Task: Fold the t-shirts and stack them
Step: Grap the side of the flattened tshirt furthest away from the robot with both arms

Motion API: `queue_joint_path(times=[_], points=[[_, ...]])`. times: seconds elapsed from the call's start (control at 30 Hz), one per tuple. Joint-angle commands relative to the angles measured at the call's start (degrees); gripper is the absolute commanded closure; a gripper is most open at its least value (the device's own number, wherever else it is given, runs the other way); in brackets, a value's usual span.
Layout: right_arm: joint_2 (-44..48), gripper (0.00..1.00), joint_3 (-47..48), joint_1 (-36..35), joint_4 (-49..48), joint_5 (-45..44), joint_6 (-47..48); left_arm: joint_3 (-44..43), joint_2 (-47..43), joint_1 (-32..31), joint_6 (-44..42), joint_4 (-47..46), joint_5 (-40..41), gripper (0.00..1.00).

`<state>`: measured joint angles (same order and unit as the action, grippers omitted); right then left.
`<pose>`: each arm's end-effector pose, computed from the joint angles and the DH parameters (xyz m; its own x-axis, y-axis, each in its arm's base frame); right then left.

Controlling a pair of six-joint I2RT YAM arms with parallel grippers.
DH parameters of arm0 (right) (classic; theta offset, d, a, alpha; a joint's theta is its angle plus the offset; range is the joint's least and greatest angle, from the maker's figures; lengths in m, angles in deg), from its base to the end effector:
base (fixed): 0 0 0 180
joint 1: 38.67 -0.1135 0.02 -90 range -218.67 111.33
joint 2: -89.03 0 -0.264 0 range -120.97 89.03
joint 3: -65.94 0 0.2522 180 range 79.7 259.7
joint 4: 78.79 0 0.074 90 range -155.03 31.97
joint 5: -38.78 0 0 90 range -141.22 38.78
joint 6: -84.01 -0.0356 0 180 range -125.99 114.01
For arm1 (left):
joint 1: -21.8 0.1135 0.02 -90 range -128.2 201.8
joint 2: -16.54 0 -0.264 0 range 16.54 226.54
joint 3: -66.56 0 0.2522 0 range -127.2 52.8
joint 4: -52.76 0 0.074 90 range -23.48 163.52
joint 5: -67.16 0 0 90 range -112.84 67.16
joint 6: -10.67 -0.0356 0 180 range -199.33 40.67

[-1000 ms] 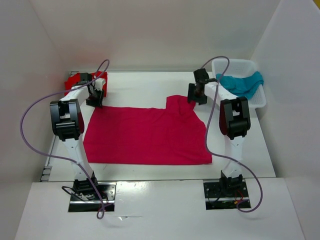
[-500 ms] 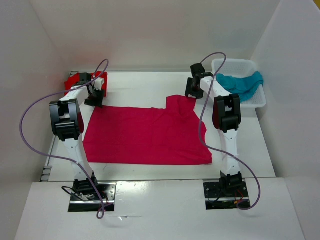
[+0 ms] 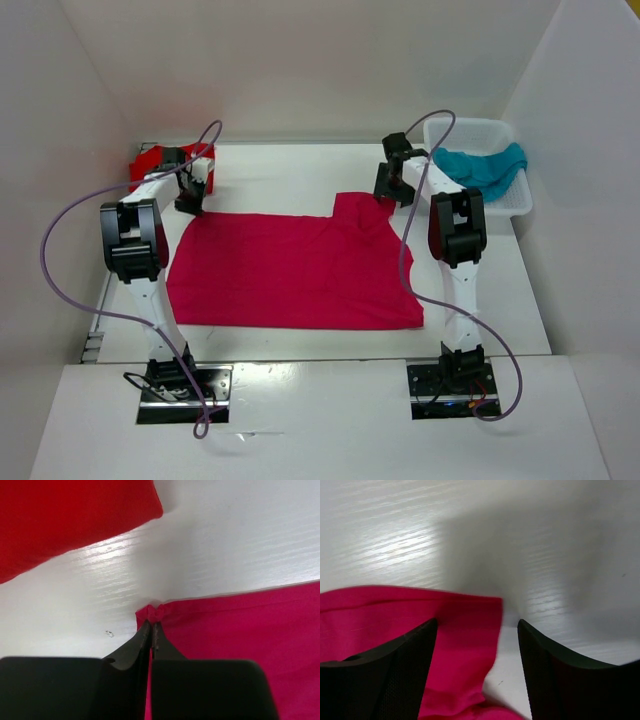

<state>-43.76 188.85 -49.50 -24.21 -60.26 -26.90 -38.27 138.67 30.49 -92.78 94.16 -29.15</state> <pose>0.4871 0.0875 0.1655 -0.8703 0.1924 -0.4533 0.2051 0.9785 0.0214 0.4534 0.0653 0.1686 -0.8433 0.1050 -0.5271 0.1053 0.9940 0.0295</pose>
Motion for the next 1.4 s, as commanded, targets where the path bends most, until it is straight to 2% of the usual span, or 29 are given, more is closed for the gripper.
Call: queue_joint_path(times=[0.0, 0.17, 0.27, 0.33, 0.37, 0.4, 0.5, 0.63, 0.83, 0.9, 1.1, 1.2, 1.37], points=[[2.8, 0.29, -1.04, 0.37, 1.46, -4.41, -0.8, 2.21, -1.45, -0.25, -0.52, 1.98, -0.73, 1.0], [3.67, 0.28, -2.35, 0.37, 1.03, -5.19, -1.42, 3.35, -2.59, -0.25, -1.05, 1.98, -0.2, 1.0], [3.34, 0.28, -3.94, 0.37, -0.74, -2.13, -1.42, 3.35, -2.59, -0.25, -1.05, 1.98, -0.2, 1.0], [1.32, 0.35, -2.8, 1.42, 0.04, 0.68, -1.42, 3.35, -2.59, -0.25, -1.05, 1.98, -0.2, 1.0], [0.52, 0.42, -2.19, 1.43, 0.05, 0.69, -1.42, 3.35, -2.59, -0.25, -1.05, 1.98, -0.2, 1.0], [-0.7, 0.64, -2.18, 1.43, 0.05, 0.69, -1.42, 3.35, -2.59, -0.25, -1.05, 1.98, -0.2, 1.0], [-1.94, 1.0, -2.79, 2.65, -0.65, 5.23, -2.03, 3.35, -3.9, -0.25, -1.58, 2.51, -1.08, 1.0], [2.87, 1.0, -7.44, 3.71, -5.56, 10.08, -1.42, 3.44, -8.21, -0.25, -2.97, 2.51, -3.71, 1.0], [21.06, 1.0, -15.25, 2.49, -9.79, 15.18, 2.54, 8.79, -17.79, -0.77, -10.53, 1.73, -1.96, 1.0], [27.63, 1.0, -18.42, 2.48, -8.91, 16.68, 2.54, 13.09, -22.62, -0.78, -15.36, 1.1, -0.9, 1.0], [44.62, 1.0, -38.18, 0.72, -7.6, 18.62, -0.18, 22.59, -35.01, -1.83, -25.46, 1.36, 0.24, 1.0], [54.18, 1.0, -43.46, 0.2, -3.75, 18.62, -0.8, 26.37, -38.36, -1.83, -27.59, 4.35, 0.24, 1.0], [61.06, 1.0, -49.63, -1.02, 3.03, 18.62, -4.66, 32.08, -43.19, -1.83, -28.9, 8.65, 0.86, 1.0]])
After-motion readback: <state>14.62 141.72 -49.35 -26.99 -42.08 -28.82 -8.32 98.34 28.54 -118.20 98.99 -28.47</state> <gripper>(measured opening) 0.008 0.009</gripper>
